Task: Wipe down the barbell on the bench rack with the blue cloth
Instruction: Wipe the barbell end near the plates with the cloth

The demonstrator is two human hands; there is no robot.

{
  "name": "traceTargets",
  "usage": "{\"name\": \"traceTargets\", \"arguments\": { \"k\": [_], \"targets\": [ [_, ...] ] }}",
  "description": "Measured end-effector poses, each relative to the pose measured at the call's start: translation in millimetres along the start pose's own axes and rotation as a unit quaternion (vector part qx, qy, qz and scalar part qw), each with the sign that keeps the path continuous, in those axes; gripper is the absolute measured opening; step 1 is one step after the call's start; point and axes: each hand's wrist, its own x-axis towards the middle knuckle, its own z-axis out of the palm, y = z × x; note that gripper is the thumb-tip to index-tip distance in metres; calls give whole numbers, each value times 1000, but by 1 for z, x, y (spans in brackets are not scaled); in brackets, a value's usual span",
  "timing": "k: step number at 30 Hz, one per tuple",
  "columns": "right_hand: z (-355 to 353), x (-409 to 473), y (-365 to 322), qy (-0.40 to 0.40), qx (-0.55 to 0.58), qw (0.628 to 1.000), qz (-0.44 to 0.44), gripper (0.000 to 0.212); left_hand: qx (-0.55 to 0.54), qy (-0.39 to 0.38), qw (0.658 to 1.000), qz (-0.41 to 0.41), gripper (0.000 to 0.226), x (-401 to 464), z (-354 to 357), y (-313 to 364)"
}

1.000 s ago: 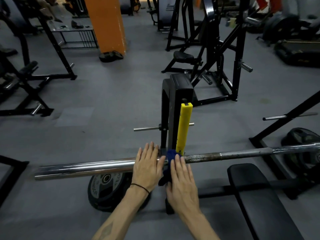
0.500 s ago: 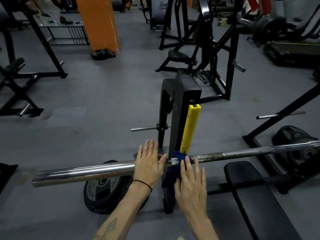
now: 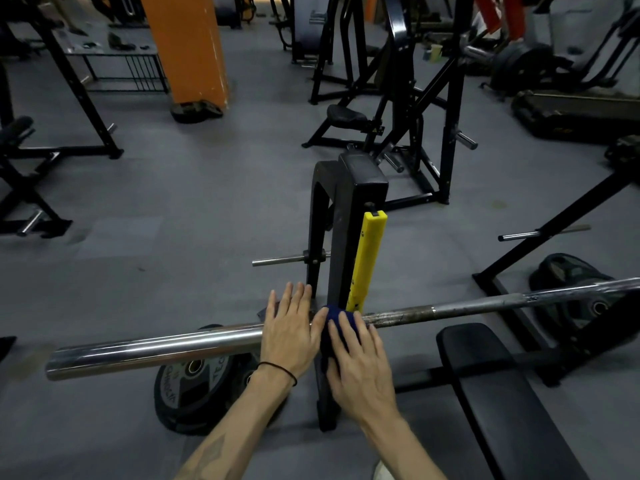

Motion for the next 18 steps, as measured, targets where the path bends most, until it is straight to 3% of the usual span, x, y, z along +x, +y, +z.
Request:
{"name": "traceTargets", "arguments": {
  "k": [6, 11, 15, 18],
  "targets": [
    [-11, -12, 49, -11, -46, 998, 51, 68, -2, 8, 1000, 11, 83, -3, 2, 8],
    [-17, -16, 70, 4, -17, 997, 80, 77, -8, 11, 1000, 3, 83, -8, 3, 13],
    [-17, -6, 46, -4, 31, 992, 120, 79, 2, 15, 1000, 3, 78, -4, 4, 11],
    [-7, -2, 17, -7, 66, 995, 80, 77, -1, 17, 1000, 3, 78, -4, 8, 13]
  ]
}}
